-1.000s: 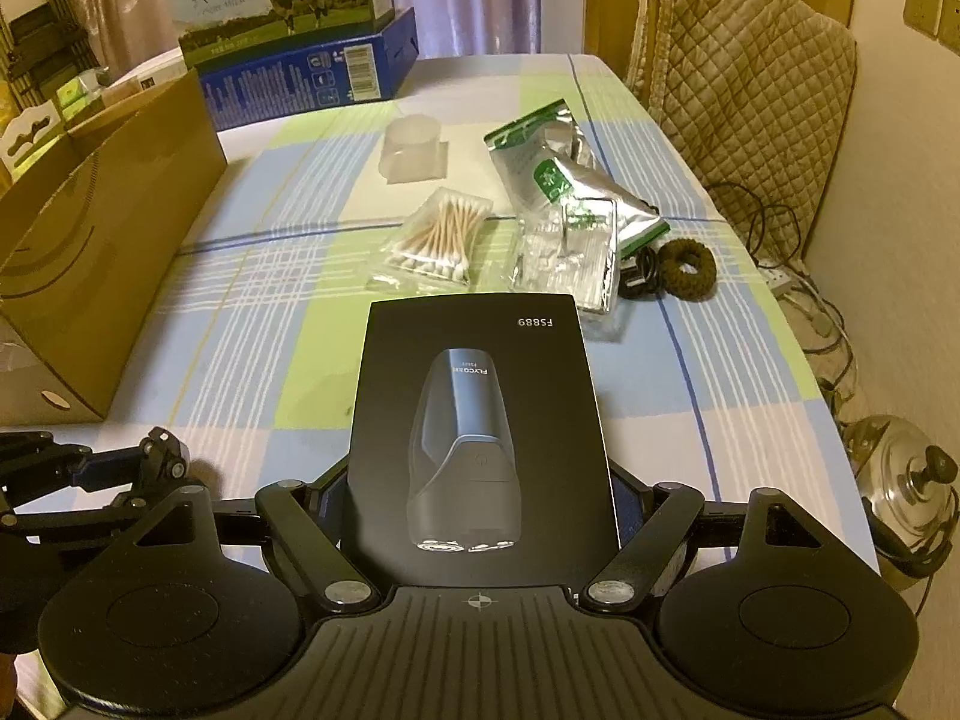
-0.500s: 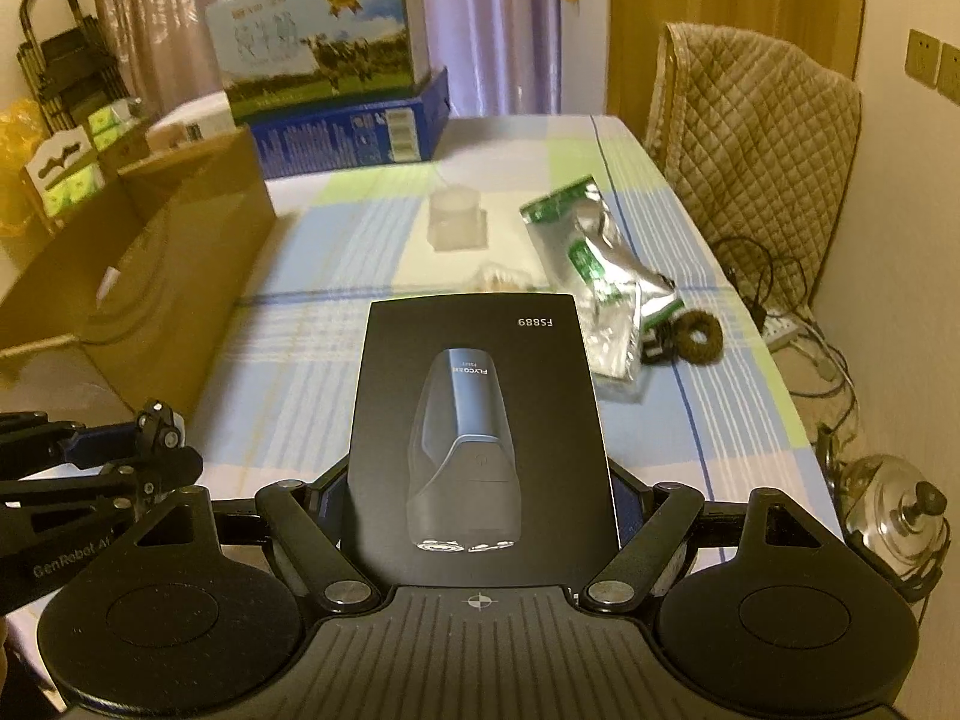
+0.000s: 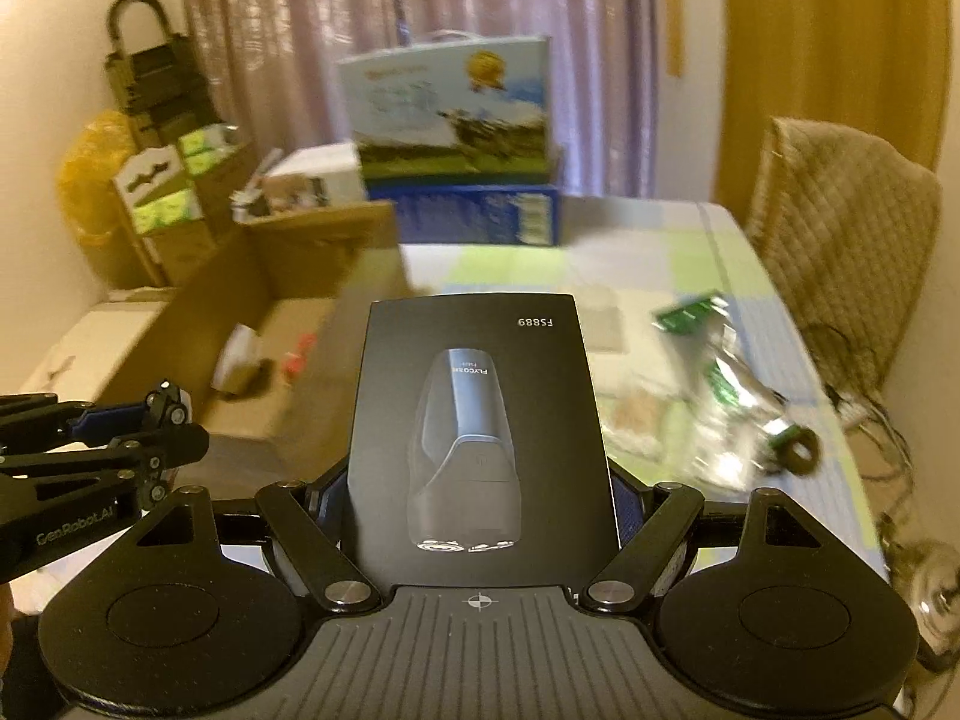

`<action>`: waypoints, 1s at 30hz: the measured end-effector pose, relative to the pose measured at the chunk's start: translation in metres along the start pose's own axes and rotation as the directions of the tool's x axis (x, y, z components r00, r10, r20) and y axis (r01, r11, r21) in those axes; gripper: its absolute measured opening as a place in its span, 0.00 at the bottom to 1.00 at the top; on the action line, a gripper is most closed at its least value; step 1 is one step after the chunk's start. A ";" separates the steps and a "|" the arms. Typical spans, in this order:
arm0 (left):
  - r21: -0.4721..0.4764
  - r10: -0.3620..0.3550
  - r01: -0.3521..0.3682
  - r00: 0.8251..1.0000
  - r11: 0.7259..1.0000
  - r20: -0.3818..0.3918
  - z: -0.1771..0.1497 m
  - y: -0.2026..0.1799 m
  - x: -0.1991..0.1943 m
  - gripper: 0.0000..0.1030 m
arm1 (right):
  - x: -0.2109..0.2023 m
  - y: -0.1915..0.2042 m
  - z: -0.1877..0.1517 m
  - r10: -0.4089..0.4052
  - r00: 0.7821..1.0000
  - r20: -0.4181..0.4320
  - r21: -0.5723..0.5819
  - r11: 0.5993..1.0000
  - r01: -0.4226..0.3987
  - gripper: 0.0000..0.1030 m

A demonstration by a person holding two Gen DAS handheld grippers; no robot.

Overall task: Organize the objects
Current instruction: 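Carry the toy car and FLYCO box over the cardboard box, then lower the toy car and FLYCO box into the cardboard box and release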

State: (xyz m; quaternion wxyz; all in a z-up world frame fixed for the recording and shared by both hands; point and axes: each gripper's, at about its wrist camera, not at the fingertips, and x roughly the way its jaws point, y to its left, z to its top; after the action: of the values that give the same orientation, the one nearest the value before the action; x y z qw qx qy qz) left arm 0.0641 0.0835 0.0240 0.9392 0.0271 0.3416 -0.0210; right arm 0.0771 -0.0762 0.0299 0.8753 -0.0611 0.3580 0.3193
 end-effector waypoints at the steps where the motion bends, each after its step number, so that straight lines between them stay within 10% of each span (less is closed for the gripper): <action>1: -0.001 0.015 -0.015 1.000 1.000 0.008 0.003 0.008 -0.004 0.25 | 0.002 0.007 0.006 0.015 1.000 0.002 -0.006 1.000 -0.015 0.74; 12: -0.026 0.129 -0.128 0.991 0.991 0.026 0.032 0.094 -0.018 0.25 | 0.048 0.072 0.061 0.160 0.987 -0.011 -0.011 0.987 -0.160 0.74; 27: -0.030 0.102 -0.103 0.994 0.994 -0.036 0.037 0.149 0.035 0.26 | 0.108 0.094 0.086 0.182 0.982 -0.048 -0.008 0.983 -0.182 0.74; 30: -0.043 0.120 -0.121 0.992 0.992 -0.032 0.033 0.154 0.040 0.48 | 0.113 0.096 0.086 0.187 0.981 -0.047 -0.004 0.982 -0.187 0.74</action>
State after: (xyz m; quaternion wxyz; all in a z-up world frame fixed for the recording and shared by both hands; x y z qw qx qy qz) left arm 0.1245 0.2341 0.0289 0.9341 0.0268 0.3533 0.0440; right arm 0.1311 0.0868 0.0298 0.8326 -0.0383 0.3809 0.4003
